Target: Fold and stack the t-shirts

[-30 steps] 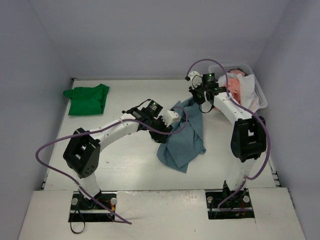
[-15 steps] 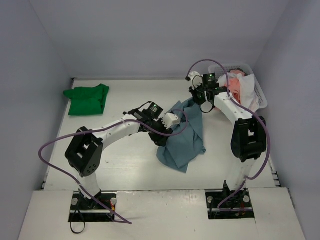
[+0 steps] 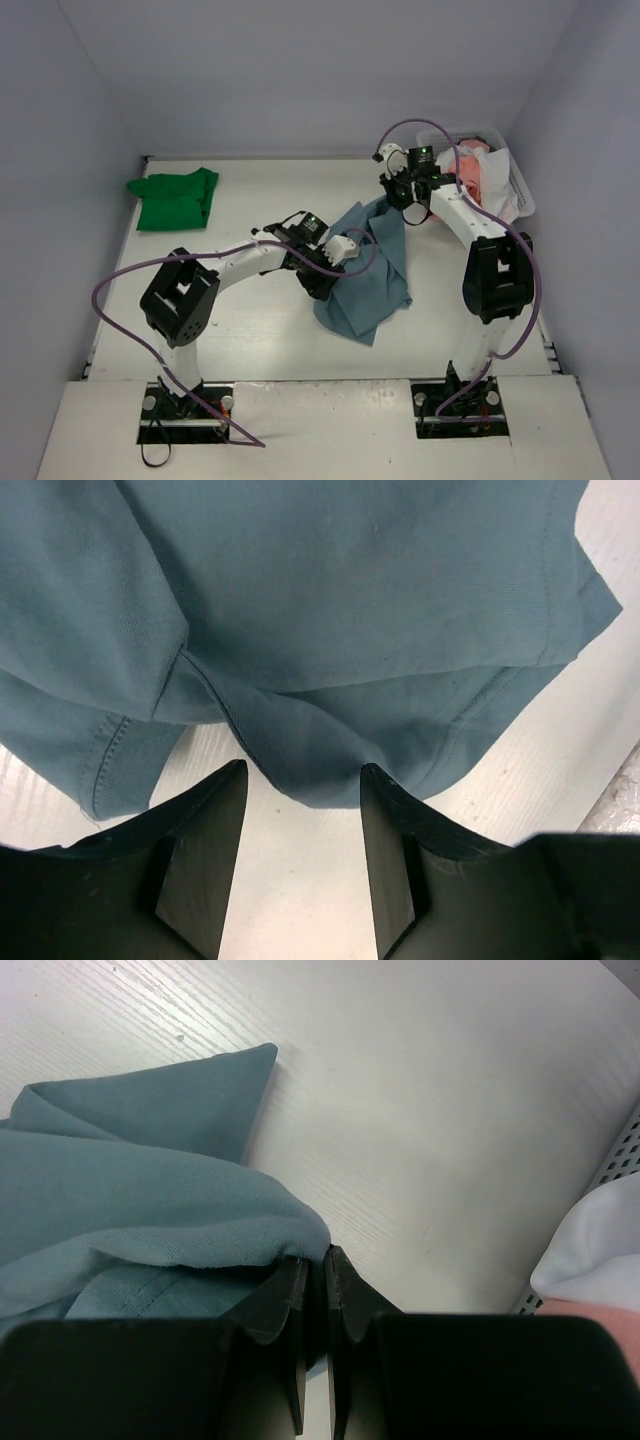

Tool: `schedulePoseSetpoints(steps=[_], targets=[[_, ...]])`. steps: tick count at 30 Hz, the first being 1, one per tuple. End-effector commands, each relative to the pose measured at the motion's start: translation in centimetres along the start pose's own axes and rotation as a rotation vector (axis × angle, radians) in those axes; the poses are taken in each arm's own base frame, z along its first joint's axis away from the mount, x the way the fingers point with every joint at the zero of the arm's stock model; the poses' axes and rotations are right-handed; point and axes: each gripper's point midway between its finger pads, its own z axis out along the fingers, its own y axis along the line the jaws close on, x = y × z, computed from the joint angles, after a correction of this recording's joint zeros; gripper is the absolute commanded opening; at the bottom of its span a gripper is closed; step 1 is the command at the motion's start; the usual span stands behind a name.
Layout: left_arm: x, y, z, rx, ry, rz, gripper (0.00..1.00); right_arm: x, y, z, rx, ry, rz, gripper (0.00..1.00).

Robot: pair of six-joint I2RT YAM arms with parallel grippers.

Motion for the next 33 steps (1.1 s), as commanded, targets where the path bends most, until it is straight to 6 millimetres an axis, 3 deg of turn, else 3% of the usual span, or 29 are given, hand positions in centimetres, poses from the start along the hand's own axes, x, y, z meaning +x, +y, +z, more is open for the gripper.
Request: schedulePoseSetpoints(steps=[1, 4, 7, 8, 13, 17, 19, 22, 23, 25, 27, 30, 33], targets=[[-1.0, 0.4, 0.1, 0.002, -0.039, 0.031, 0.44, -3.2, -0.9, -2.8, 0.028, -0.102, -0.006, 0.0], [-0.7, 0.1, 0.4, 0.039, -0.027, 0.015, 0.44, -3.3, -1.1, -3.0, 0.033, -0.104, -0.003, 0.0], [-0.8, -0.4, 0.5, 0.07, -0.033, 0.003, 0.37, -3.3, -1.5, -3.1, 0.037, -0.108, 0.002, 0.0], [-0.9, -0.6, 0.5, 0.077, -0.035, 0.002, 0.28, -3.2, -1.7, -3.2, 0.039, -0.109, 0.007, 0.0], [-1.5, -1.2, 0.2, 0.11, -0.038, -0.004, 0.0, -3.1, -2.0, -3.2, 0.039, -0.108, 0.018, 0.0], [-2.5, 0.1, -1.5, 0.041, -0.057, 0.01, 0.0, -2.8, -2.4, -3.3, 0.037, -0.109, 0.023, 0.0], [-3.9, 1.6, -3.3, -0.041, -0.096, 0.026, 0.0, -2.6, -2.7, -3.7, 0.035, -0.113, 0.03, 0.0], [-5.8, 6.4, -7.8, -0.21, -0.153, -0.017, 0.0, -2.8, -2.8, -4.2, 0.034, -0.125, 0.021, 0.0], [-5.8, 9.2, -10.0, -0.267, -0.182, -0.073, 0.0, -3.0, -2.8, -4.5, 0.029, -0.133, 0.018, 0.0], [-7.9, 11.8, -14.5, -0.345, -0.268, -0.109, 0.0, -3.7, -2.1, -5.4, 0.003, -0.163, 0.004, 0.0], [-8.0, 14.3, -18.9, -0.435, -0.327, -0.143, 0.0, -4.4, -1.6, -6.3, -0.016, -0.191, -0.007, 0.0], [-9.0, 15.4, -24.1, -0.518, -0.418, -0.138, 0.0, -5.1, -1.0, -7.4, -0.037, -0.221, -0.025, 0.0], [-9.3, 15.0, -26.8, -0.558, -0.455, -0.127, 0.0, -5.6, -0.7, -8.2, -0.048, -0.243, -0.027, 0.0]])
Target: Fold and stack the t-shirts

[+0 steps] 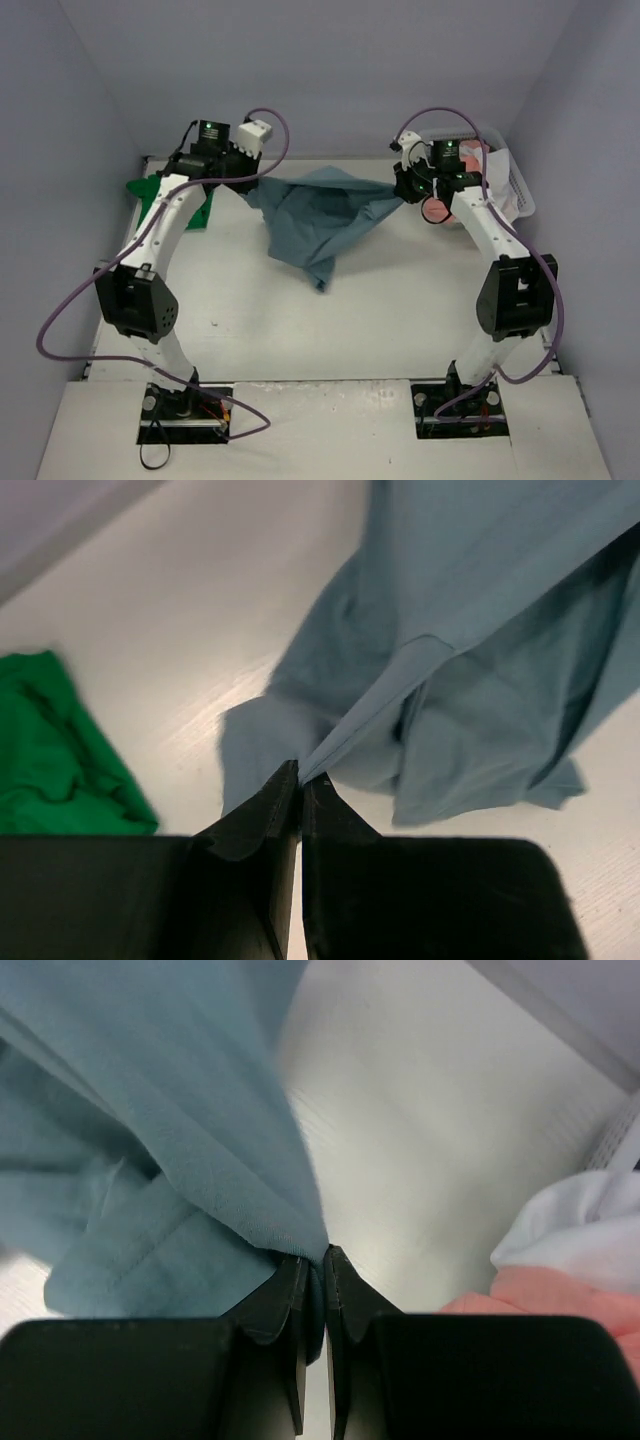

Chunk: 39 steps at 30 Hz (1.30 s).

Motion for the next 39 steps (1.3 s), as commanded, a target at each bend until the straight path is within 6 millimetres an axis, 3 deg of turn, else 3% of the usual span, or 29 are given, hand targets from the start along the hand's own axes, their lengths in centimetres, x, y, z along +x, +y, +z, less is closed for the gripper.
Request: schedulePoseSetpoints(steps=[1, 10, 16, 18, 19, 22, 23, 24, 28, 32, 39], targets=[[-4.0, -0.4, -5.7, -0.057, -0.117, 0.056, 0.0, -3.9, 0.3, -2.9, 0.004, -0.123, -0.057, 0.0], [-6.5, 0.8, -11.0, -0.12, -0.235, 0.029, 0.0, -6.9, 0.7, -5.7, 0.004, -0.235, -0.091, 0.0], [-8.8, 1.8, -16.9, -0.211, -0.346, 0.032, 0.0, -9.2, 0.8, -8.6, 0.03, -0.32, -0.118, 0.0], [-8.9, 1.7, -17.9, -0.214, -0.36, 0.03, 0.0, -8.9, 0.9, -8.5, 0.024, -0.301, -0.116, 0.0], [-8.8, 1.3, -18.3, -0.206, -0.364, 0.03, 0.0, -7.9, 0.8, -7.1, 0.003, -0.259, -0.098, 0.0], [-8.1, 0.4, -18.1, -0.166, -0.356, 0.005, 0.0, -5.2, 0.8, -4.1, -0.041, -0.163, -0.038, 0.04], [-7.8, 0.0, -17.8, -0.14, -0.349, 0.002, 0.0, -4.1, 1.1, -3.4, -0.06, -0.128, -0.015, 0.2], [-7.7, -0.2, -17.6, -0.129, -0.346, -0.005, 0.0, -2.8, 1.4, -2.1, -0.085, -0.086, 0.0, 0.22], [-7.4, -0.5, -16.8, -0.094, -0.332, -0.023, 0.0, -0.1, 2.6, -0.1, -0.112, 0.003, 0.008, 0.5], [-7.6, -0.8, -15.8, -0.064, -0.323, -0.034, 0.0, 1.8, 5.0, 1.0, -0.15, 0.086, -0.015, 0.52], [-7.8, -1.2, -13.7, -0.021, -0.288, -0.044, 0.0, 2.1, 11.7, 2.1, -0.293, 0.102, -0.131, 0.51]])
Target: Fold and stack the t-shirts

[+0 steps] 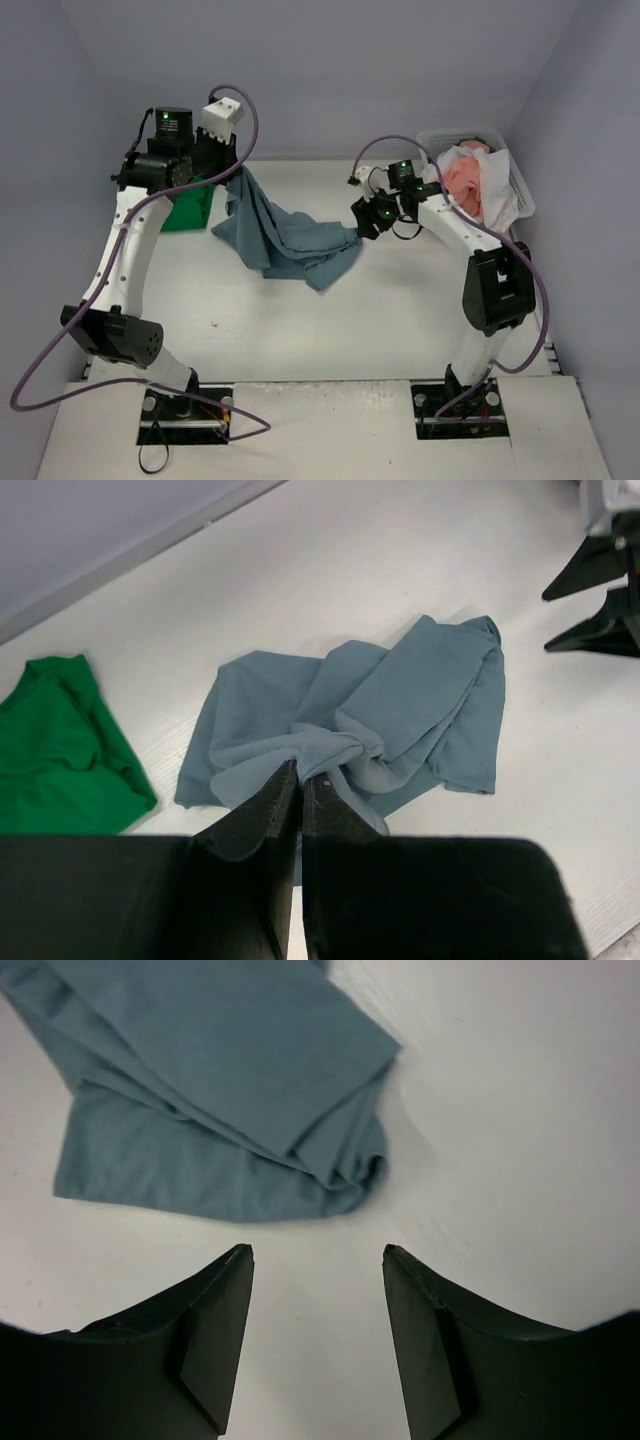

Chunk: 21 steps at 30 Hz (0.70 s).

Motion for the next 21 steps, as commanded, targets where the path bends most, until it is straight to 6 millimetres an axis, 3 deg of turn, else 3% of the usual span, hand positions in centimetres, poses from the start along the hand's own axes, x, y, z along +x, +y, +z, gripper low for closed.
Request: schedulePoseSetpoints(steps=[1, 4, 9, 21], targets=[[-3.1, -1.0, -1.1, 0.018, -0.09, 0.022, 0.0, -2.4, 2.5, -0.5, -0.048, -0.065, -0.099, 0.52], [-2.8, -1.1, -0.8, 0.017, -0.078, 0.024, 0.0, -3.3, 3.6, 0.3, -0.077, -0.08, -0.146, 0.52], [-2.3, -1.2, -0.8, 0.009, -0.067, 0.02, 0.0, -2.9, 3.9, 3.3, -0.087, -0.034, -0.211, 0.49], [-0.1, -1.1, -0.9, -0.003, -0.028, 0.025, 0.0, -2.5, 2.3, 9.3, -0.135, 0.005, -0.204, 0.47]])
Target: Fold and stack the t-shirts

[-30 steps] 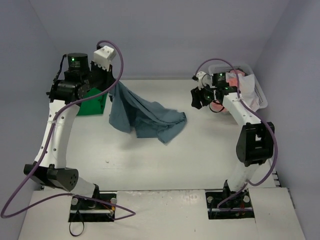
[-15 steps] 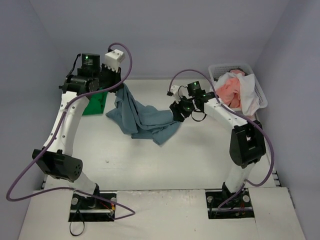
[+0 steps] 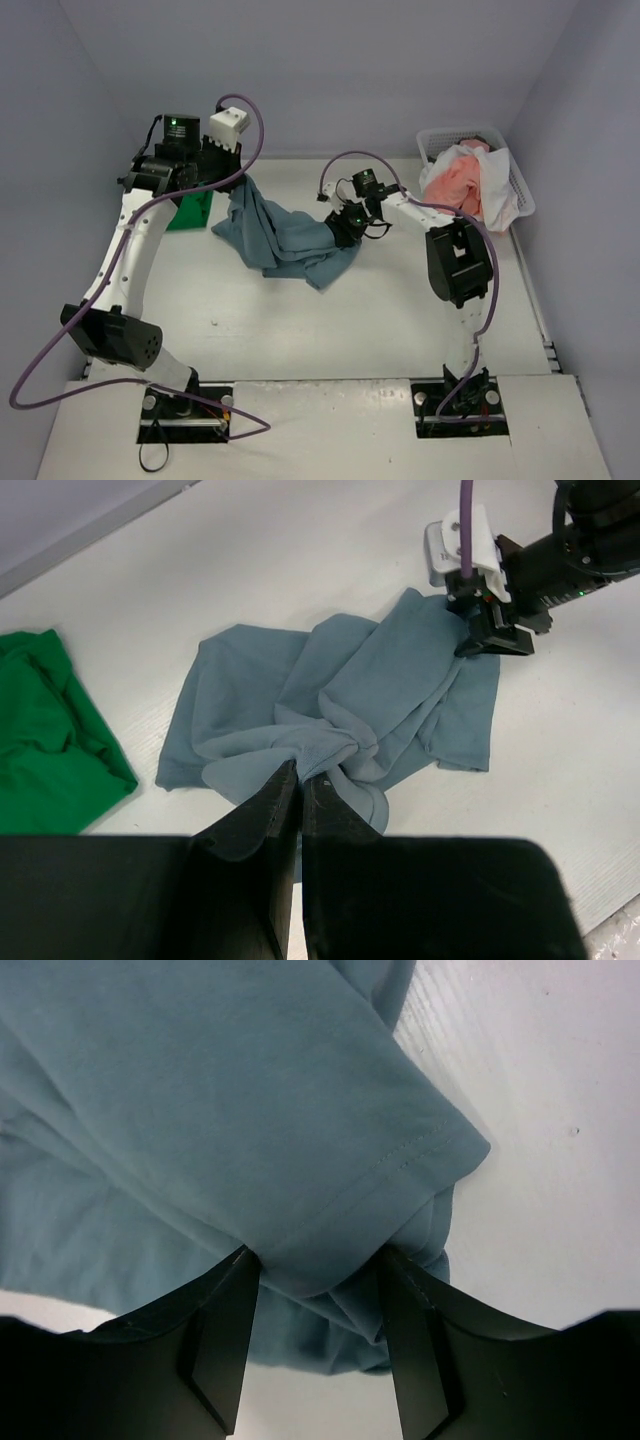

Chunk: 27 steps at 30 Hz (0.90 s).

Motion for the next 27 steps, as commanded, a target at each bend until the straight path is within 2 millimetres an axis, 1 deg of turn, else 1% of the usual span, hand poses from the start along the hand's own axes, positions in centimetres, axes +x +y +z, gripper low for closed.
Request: schedulePoseSetpoints(steps=[1, 2, 5, 13, 18, 20, 21, 22, 23, 24, 26, 27], targets=[[-2.2, -0.3, -2.1, -0.022, -0.087, 0.043, 0.0, -3.3, -1.4, -0.4, 0.026, -0.08, -0.059, 0.47], [-2.1, -0.3, -2.1, -0.024, -0.088, 0.051, 0.0, -3.7, -1.6, -0.5, 0.028, -0.089, -0.063, 0.46], [-1.8, 0.0, -1.7, -0.028, -0.081, 0.052, 0.0, -4.1, -1.8, -0.5, 0.029, -0.1, -0.062, 0.46], [-0.8, 0.2, -0.5, -0.021, -0.055, 0.041, 0.0, -5.6, -2.3, -1.6, 0.049, -0.135, -0.075, 0.45], [-0.7, 0.2, -0.8, -0.025, -0.055, 0.044, 0.0, -6.3, -2.7, -2.8, 0.065, -0.154, -0.085, 0.46], [-0.7, 0.2, -0.9, -0.028, -0.054, 0.045, 0.0, -6.8, -2.9, -3.1, 0.061, -0.173, -0.082, 0.46], [-0.7, 0.2, -1.0, -0.029, -0.055, 0.046, 0.0, -6.8, -3.0, -3.1, 0.057, -0.177, -0.074, 0.45], [-0.7, 0.2, -1.0, -0.031, -0.055, 0.046, 0.0, -7.2, -3.1, -3.1, 0.05, -0.188, -0.076, 0.41], [-0.6, 0.2, -1.0, -0.032, -0.052, 0.046, 0.0, -7.3, -3.0, -3.0, 0.043, -0.194, -0.074, 0.41], [-0.7, 0.2, -1.1, -0.034, -0.055, 0.047, 0.0, -7.1, -3.0, -2.5, 0.03, -0.191, -0.063, 0.41], [-0.5, 0.3, -0.9, -0.034, -0.049, 0.047, 0.0, -7.5, -3.1, -2.3, 0.021, -0.201, -0.068, 0.43], [-0.3, 0.3, -0.9, -0.035, -0.043, 0.043, 0.0, -7.3, -3.1, -1.9, 0.014, -0.199, -0.064, 0.43]])
